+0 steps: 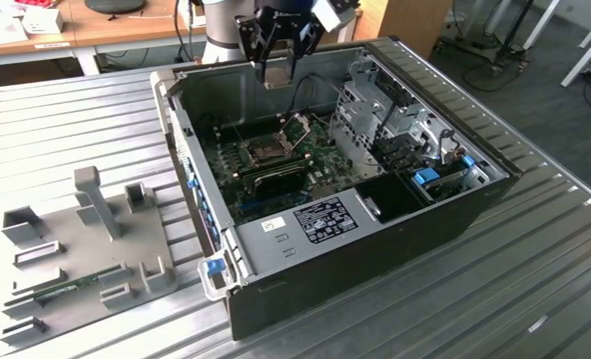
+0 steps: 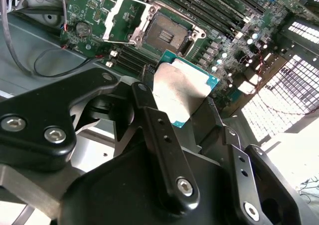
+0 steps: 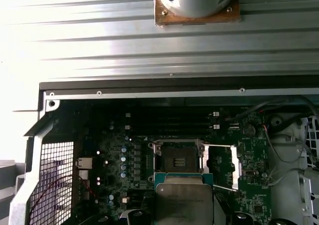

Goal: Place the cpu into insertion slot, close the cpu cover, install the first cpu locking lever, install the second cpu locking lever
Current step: 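Place the cpu into insertion slot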

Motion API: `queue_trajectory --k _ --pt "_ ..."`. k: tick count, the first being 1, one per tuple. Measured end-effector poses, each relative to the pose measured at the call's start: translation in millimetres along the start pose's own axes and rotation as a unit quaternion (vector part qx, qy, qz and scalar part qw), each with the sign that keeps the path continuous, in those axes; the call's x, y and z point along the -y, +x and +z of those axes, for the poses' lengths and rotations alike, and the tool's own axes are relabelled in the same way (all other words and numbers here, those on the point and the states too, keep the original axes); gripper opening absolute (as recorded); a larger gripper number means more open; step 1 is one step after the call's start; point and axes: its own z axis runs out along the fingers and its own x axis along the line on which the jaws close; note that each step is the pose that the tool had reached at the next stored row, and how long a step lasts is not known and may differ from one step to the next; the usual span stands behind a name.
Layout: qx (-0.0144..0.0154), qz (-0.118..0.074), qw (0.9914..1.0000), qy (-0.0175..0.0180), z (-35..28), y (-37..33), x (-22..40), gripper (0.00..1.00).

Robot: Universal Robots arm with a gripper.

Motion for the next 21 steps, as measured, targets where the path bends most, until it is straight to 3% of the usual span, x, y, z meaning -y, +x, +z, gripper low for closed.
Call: queue_trajectory --k 21 --pt "0.0 0.0 1.0 0.0 6.0 -0.1 0.6 0.54"
